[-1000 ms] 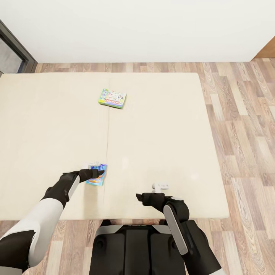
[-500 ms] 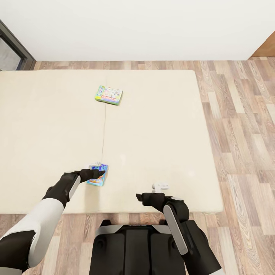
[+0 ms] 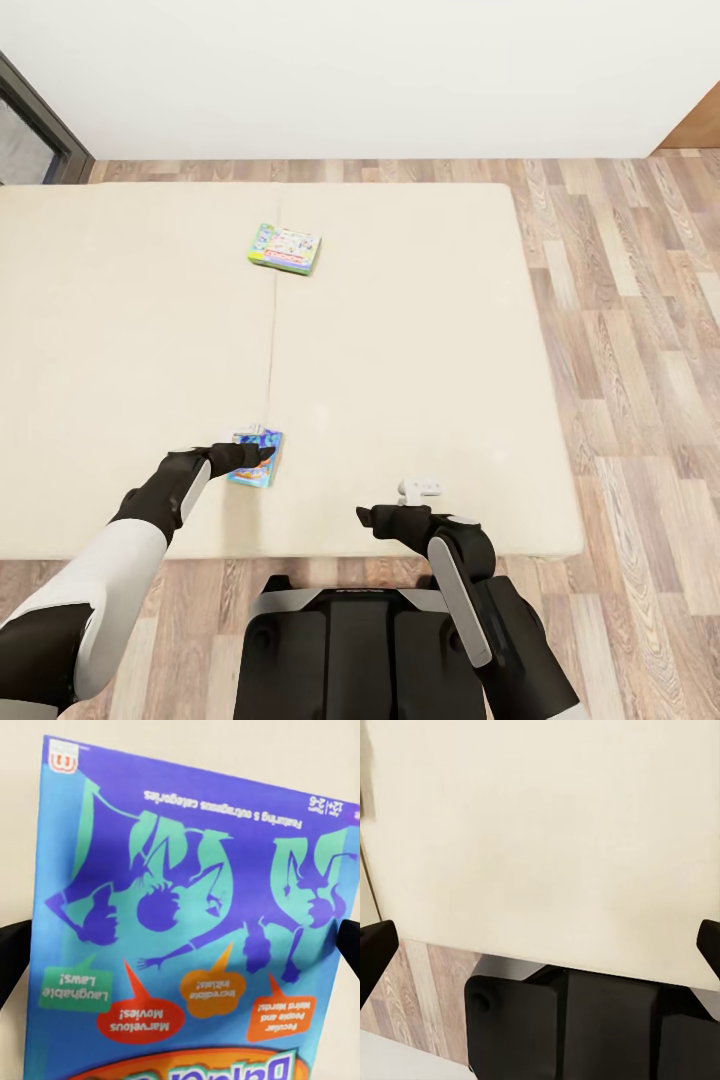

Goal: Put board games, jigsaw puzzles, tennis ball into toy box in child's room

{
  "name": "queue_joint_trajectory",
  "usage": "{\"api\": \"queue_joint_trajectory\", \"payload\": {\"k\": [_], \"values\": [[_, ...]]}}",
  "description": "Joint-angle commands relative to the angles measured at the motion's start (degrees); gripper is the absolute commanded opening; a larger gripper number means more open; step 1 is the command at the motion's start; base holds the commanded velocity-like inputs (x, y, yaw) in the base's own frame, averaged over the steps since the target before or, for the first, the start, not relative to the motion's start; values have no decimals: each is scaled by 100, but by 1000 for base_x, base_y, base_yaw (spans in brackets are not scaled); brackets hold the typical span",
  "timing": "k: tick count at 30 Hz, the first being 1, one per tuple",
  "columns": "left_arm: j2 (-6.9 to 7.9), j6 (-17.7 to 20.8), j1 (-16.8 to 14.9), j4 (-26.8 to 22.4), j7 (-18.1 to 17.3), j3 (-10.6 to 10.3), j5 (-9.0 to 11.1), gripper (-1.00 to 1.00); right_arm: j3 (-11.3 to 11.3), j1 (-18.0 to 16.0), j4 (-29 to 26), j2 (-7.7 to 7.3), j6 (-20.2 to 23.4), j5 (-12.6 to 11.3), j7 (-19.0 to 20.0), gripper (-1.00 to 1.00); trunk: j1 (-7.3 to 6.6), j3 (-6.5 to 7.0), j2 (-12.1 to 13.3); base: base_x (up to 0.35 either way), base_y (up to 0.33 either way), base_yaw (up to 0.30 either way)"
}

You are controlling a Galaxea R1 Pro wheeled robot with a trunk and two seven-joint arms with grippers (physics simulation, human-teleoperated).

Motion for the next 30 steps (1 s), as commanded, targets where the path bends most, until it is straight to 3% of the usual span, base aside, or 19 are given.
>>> {"api": "queue_joint_trajectory", "payload": {"k": [1,30], "values": [[-6,35,-1,-9,-42,34,-36,100,5,-3,-6,0,19,-61,-60,100,3,-6,-9,0,-60,0],[-13,35,-1,-9,-38,34,-22,100,5,-3,-6,0,20,-61,-60,100,3,-6,-9,0,-77,0]]}}
